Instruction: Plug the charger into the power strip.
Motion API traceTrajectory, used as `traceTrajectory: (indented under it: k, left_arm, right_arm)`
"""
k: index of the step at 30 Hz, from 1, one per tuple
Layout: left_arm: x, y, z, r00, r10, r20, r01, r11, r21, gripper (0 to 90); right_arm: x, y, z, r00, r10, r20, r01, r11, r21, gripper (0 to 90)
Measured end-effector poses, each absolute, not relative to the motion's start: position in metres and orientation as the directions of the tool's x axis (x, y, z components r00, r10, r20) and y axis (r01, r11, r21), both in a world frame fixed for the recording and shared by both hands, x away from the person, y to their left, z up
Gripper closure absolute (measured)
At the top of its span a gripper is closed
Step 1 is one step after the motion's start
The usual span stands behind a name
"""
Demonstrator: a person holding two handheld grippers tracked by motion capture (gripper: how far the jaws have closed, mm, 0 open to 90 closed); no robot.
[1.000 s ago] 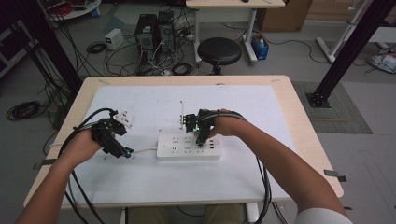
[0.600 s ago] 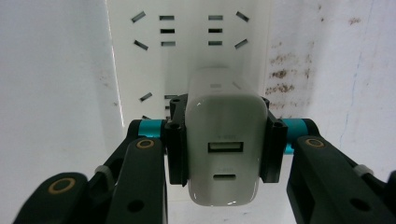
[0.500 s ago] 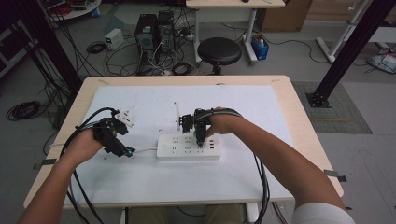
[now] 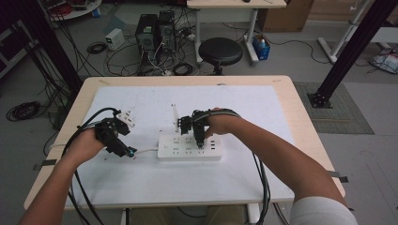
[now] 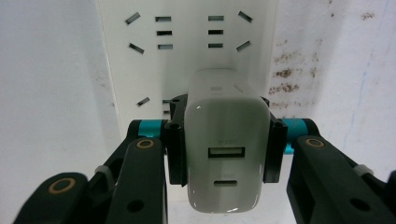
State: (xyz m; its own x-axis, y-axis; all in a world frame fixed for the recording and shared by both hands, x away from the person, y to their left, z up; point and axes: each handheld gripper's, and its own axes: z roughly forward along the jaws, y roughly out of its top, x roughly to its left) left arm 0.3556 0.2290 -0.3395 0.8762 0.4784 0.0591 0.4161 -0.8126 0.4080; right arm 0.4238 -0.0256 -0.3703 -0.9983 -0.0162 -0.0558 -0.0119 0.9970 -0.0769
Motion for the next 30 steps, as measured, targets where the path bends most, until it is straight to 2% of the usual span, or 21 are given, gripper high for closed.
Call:
traceTrajectory:
  k: [5,7,11,16,19,20,22,23,24,25,26,28,30]
  left_arm:
    - [0.355,0.229,-0.339,0.875,0.48,0.058,0.418,-0.81,0.411,21.7]
    - [0.355,0.228,-0.34,0.878,0.476,0.061,0.413,-0.814,0.408,21.7]
    - [0.355,0.228,-0.34,0.877,0.477,0.063,0.413,-0.813,0.41,21.7]
    - [0.354,0.231,-0.34,0.875,0.48,0.059,0.417,-0.811,0.409,21.7]
    - [0.355,0.234,-0.341,0.87,0.491,0.051,0.429,-0.802,0.417,21.7]
    - [0.355,0.235,-0.341,0.872,0.487,0.055,0.425,-0.808,0.408,21.6]
    - [0.355,0.237,-0.342,0.872,0.487,0.056,0.425,-0.809,0.406,21.7]
    - [0.355,0.237,-0.342,0.872,0.487,0.056,0.425,-0.809,0.406,21.7]
    - [0.355,0.237,-0.343,0.87,0.49,0.052,0.429,-0.805,0.409,21.7]
    - [0.355,0.239,-0.344,0.87,0.491,0.051,0.431,-0.807,0.404,21.7]
    - [0.355,0.239,-0.344,0.87,0.491,0.051,0.431,-0.807,0.404,21.7]
    - [0.356,0.239,-0.346,0.867,0.496,0.048,0.437,-0.803,0.406,21.7]
    - [0.355,0.238,-0.348,0.867,0.496,0.047,0.437,-0.803,0.404,21.6]
  right_arm:
    - [0.422,-0.033,-0.372,-0.998,0.007,-0.067,0.009,1.0,-0.027,62.4]
    - [0.416,-0.033,-0.374,-0.994,0.001,-0.105,0.003,1.0,-0.023,62.4]
    - [0.417,-0.033,-0.375,-0.994,0.004,-0.106,0.006,1.0,-0.022,62.4]
    - [0.425,-0.034,-0.378,-0.999,0.001,-0.048,0.001,1.0,-0.012,62.1]
    - [0.429,-0.039,-0.378,-1.0,0.007,-0.016,0.006,0.999,0.033,61.6]
    - [0.43,-0.042,-0.378,-1.0,-0.003,-0.013,-0.004,0.999,0.053,59.0]
    - [0.432,-0.048,-0.376,-1.0,0.006,-0.005,0.005,0.996,0.094,43.1]
    - [0.432,-0.048,-0.376,-1.0,0.006,-0.005,0.005,0.996,0.094,43.1]
    - [0.434,-0.053,-0.374,-0.999,0.036,-0.004,0.035,0.99,0.134,32.9]
    - [0.437,-0.064,-0.366,-0.994,0.106,0.024,0.109,0.969,0.223,26.9]
    - [0.437,-0.064,-0.366,-0.994,0.106,0.024,0.109,0.969,0.223,26.9]
    - [0.437,-0.075,-0.358,-0.988,0.148,0.047,0.156,0.946,0.283,21.0]
    - [0.44,-0.088,-0.352,-0.973,0.216,0.085,0.232,0.917,0.324,18.8]
